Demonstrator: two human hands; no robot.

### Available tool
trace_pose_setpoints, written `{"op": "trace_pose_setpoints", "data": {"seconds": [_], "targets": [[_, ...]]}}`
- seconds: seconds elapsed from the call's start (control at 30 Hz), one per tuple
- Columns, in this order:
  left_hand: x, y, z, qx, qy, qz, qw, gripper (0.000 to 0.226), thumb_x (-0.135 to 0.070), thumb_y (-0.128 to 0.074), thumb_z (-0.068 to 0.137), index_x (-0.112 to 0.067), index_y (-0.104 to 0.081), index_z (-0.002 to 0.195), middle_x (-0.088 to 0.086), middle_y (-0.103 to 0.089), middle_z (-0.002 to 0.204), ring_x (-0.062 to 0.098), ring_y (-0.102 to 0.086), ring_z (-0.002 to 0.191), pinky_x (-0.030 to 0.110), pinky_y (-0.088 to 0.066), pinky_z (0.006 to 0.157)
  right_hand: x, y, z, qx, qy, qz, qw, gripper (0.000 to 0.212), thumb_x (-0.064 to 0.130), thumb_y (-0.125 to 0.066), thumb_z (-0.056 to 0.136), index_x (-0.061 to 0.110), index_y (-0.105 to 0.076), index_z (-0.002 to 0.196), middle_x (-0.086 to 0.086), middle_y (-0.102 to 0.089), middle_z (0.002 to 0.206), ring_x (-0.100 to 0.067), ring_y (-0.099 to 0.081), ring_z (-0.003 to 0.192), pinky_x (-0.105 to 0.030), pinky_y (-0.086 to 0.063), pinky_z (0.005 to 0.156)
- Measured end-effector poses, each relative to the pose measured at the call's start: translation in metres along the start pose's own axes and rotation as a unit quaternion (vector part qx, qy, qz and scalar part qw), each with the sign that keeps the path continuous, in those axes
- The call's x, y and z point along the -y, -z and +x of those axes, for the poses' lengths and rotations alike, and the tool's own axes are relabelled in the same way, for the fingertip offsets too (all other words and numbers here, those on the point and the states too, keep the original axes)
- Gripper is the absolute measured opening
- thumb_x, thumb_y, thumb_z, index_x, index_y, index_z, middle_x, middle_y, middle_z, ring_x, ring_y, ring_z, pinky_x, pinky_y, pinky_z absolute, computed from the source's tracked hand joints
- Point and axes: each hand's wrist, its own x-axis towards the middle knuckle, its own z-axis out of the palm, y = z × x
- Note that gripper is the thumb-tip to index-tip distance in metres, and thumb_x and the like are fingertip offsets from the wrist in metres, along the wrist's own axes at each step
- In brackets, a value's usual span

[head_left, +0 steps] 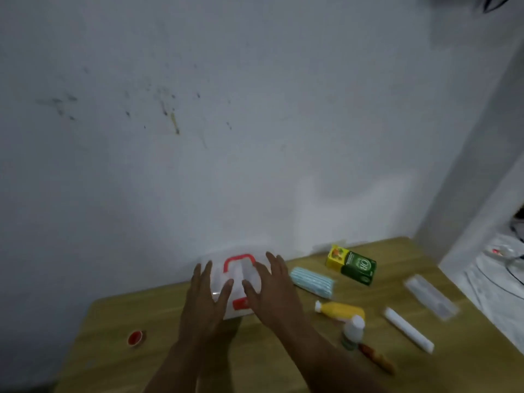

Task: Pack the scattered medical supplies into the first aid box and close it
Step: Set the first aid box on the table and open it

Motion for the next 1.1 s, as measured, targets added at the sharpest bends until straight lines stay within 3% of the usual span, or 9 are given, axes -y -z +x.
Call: {"op": "trace_pose_setpoints", "data": {"seconds": [0.13,0.23,0.3,0.4,0.6,0.77,0.87,1.0,1.1], "targets": [[0.016,-0.029,-0.003,-0.129,-0.052,-0.055,0.989,0.069,-0.065,-0.044,0.099,-0.027,-0.042,0.156,0.002,-0.034,0.167,0.023,-0.037,0.150,0.032,-0.033,0.109,-0.012,-0.021,-0.003,-0.055,0.038,0.031,0.997,0.068,0.064,-0.036,0.099,0.026,-0.040,0.155,-0.005,-0.022,0.169,-0.028,-0.012,0.158,-0.046,-0.023,0.126],[0.022,-0.027,-0.004,-0.138,-0.062,-0.055,0.987,0.063,-0.055,-0.054,0.101,-0.021,-0.048,0.154,0.005,-0.040,0.163,0.022,-0.038,0.149,0.028,-0.030,0.111,-0.018,-0.026,-0.011,-0.068,0.053,0.035,0.996,0.068,0.055,-0.051,0.099,0.013,-0.043,0.152,-0.012,-0.034,0.164,-0.031,-0.023,0.154,-0.043,-0.027,0.123],[0.025,-0.021,-0.015,-0.122,-0.064,-0.058,0.989,0.065,-0.056,-0.056,0.100,-0.021,-0.047,0.155,0.006,-0.042,0.163,0.023,-0.037,0.150,0.035,-0.029,0.118,-0.017,-0.018,-0.022,-0.069,0.041,0.051,0.995,0.069,0.054,-0.059,0.095,0.012,-0.048,0.148,-0.011,-0.046,0.154,-0.030,-0.037,0.146,-0.041,-0.035,0.115],[0.025,-0.010,-0.044,-0.087,-0.062,-0.047,0.993,0.069,-0.060,-0.053,0.100,-0.024,-0.043,0.157,0.004,-0.038,0.165,0.025,-0.034,0.152,0.044,-0.029,0.121,-0.020,-0.003,-0.052,-0.056,0.037,0.061,0.996,0.065,0.053,-0.064,0.093,0.016,-0.054,0.145,-0.008,-0.051,0.152,-0.027,-0.045,0.140,-0.039,-0.039,0.111],[0.026,0.006,-0.101,-0.053,-0.070,-0.048,0.995,0.071,-0.061,-0.055,0.098,-0.027,-0.041,0.159,0.003,-0.038,0.165,0.029,-0.037,0.150,0.047,-0.035,0.116,-0.026,0.006,-0.113,-0.019,0.084,-0.015,0.996,0.082,0.058,-0.068,0.089,0.015,-0.044,0.155,-0.008,-0.030,0.167,-0.028,-0.028,0.153,-0.045,-0.028,0.122],[0.029,0.000,-0.139,-0.080,-0.080,-0.089,0.990,0.069,-0.066,-0.058,0.093,-0.026,-0.038,0.146,0.012,-0.059,0.140,0.029,-0.060,0.111,0.047,-0.057,0.091,-0.043,-0.005,-0.149,-0.069,0.154,-0.019,0.985,0.067,0.055,-0.072,0.087,0.026,-0.053,0.144,-0.009,-0.038,0.162,-0.032,-0.026,0.154,-0.051,-0.033,0.120],[0.026,-0.001,-0.143,-0.075,-0.080,-0.083,0.990,0.067,-0.063,-0.056,0.096,-0.025,-0.039,0.149,0.011,-0.056,0.146,0.032,-0.060,0.121,0.043,-0.054,0.091,-0.053,-0.008,-0.155,-0.102,0.186,-0.031,0.977,0.064,0.058,-0.070,0.087,0.024,-0.059,0.140,-0.009,-0.047,0.155,-0.034,-0.032,0.151,-0.052,-0.038,0.117],[0.031,0.000,-0.140,-0.041,-0.104,-0.076,0.991,0.058,-0.040,-0.053,0.105,-0.026,-0.033,0.157,0.010,-0.040,0.161,0.034,-0.047,0.138,0.047,-0.048,0.104,-0.053,-0.006,-0.153,-0.100,0.212,-0.111,0.966,0.082,0.064,-0.070,0.081,0.018,-0.052,0.146,-0.007,-0.049,0.154,-0.030,-0.035,0.150,-0.049,-0.038,0.116],[0.047,-0.007,-0.140,-0.012,-0.131,-0.032,0.991,0.083,-0.028,-0.066,0.097,-0.032,-0.017,0.164,-0.002,-0.012,0.173,0.029,-0.023,0.155,0.050,-0.038,0.115,-0.056,-0.011,-0.151,-0.103,0.225,-0.161,0.955,0.087,0.057,-0.082,0.075,0.020,-0.050,0.147,-0.009,-0.052,0.150,-0.031,-0.045,0.141,-0.049,-0.047,0.110]]}}
